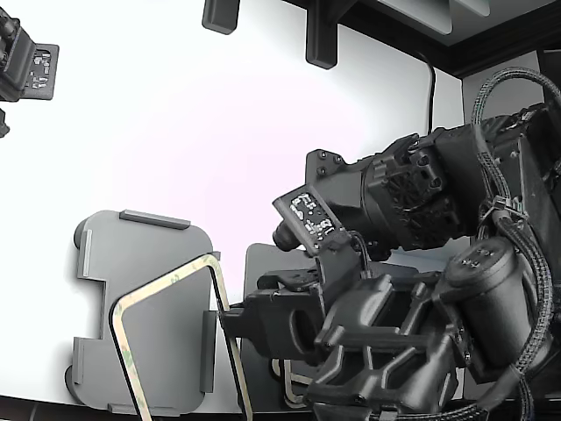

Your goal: Grab top frame and put it into gray box.

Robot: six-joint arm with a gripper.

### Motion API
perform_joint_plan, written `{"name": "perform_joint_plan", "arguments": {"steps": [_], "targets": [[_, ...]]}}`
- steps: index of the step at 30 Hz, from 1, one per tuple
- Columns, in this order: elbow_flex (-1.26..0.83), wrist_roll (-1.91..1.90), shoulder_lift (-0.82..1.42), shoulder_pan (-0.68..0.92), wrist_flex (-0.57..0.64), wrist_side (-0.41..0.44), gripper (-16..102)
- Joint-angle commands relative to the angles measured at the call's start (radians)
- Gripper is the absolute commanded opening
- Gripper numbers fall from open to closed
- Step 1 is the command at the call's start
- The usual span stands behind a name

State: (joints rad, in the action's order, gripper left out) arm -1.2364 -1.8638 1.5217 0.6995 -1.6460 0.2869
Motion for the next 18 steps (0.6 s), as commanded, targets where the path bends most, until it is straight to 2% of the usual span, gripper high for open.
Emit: {"name": "perform_joint_plan", "arguments": {"steps": [1, 4, 11, 18], "targets": [[0.012, -0.204, 0.009, -0.037, -0.011, -0.034, -13], [0.0, -0.373, -0.011, -0.057, -0.011, -0.049, -13], [-0.023, -0.337, -0.031, -0.138, -0.011, -0.172, -13], [-0.054, -0.305, -0.054, -0.161, -0.011, -0.215, -13]]}}
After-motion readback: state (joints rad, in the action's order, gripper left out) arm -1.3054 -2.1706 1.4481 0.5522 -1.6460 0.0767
